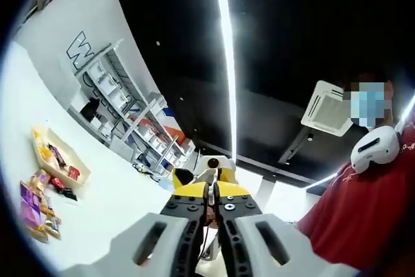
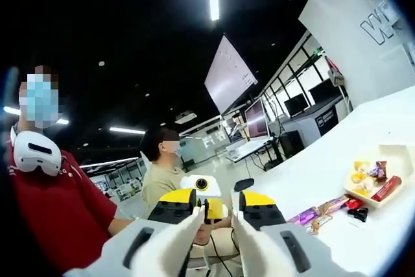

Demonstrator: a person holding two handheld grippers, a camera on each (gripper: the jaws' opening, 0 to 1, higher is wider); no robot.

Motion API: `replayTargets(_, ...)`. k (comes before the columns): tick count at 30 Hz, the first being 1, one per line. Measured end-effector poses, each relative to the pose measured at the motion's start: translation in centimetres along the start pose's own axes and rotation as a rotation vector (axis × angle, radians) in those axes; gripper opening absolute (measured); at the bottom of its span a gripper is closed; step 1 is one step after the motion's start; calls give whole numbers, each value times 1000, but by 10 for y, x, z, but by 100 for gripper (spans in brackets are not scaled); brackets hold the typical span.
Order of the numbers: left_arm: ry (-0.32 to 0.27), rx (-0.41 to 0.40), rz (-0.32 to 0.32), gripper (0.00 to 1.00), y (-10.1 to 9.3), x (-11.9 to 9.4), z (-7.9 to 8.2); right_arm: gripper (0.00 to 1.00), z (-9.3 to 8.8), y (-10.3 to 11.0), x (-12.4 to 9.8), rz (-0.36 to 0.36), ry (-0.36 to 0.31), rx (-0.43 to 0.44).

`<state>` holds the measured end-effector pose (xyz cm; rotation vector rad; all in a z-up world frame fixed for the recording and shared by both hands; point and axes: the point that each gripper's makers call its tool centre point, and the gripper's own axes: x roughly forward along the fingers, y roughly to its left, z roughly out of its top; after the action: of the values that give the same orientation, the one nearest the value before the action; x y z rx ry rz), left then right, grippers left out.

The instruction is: Place the target food into the container with the food tongs after gripping and lifting it, then release it inside without dropping or visibly crushing the food.

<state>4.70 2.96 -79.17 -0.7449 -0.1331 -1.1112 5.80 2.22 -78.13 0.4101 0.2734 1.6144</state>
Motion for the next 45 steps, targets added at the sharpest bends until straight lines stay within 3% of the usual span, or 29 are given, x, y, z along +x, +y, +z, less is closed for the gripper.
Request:
replayTargets(9, 29, -15, 8, 1, 0, 0, -5, 22, 1, -2, -1, -2, -12, 7)
replayTargets(13, 42, -24, 9, 2, 0, 0, -10, 22, -2, -1, 1, -5, 0, -10)
replayTargets(16, 62, -24, 10, 3, 1, 2, -14, 21, -5, -1, 1, -12, 9, -82)
replayTargets(19, 80, -30, 2, 3, -1, 4, -18, 22, -6, 1, 3, -11, 13, -63)
replayTargets(25, 91, 91, -23, 2, -9, 5, -17, 23, -6, 1, 5, -13, 6, -6)
replayTargets(29, 102, 114, -60, 2, -16, 7, -17, 24, -4, 11, 4, 48, -1, -73)
replayTargets(31, 104, 128, -54, 1, -16, 8, -16, 25, -2, 10, 3, 46, -7, -90)
replayTargets(33, 101, 144, -39, 2, -13, 8, -14, 24, -1, 7, 4, 24, -13, -40)
replayTargets(39, 115, 156, -13, 3, -5, 7, -15, 18, -3, 10, 5, 29, -11, -149)
replayTargets(45, 110, 141, 36, 5, 3, 4, -17, 19, -8, -2, 6, -18, 8, -136)
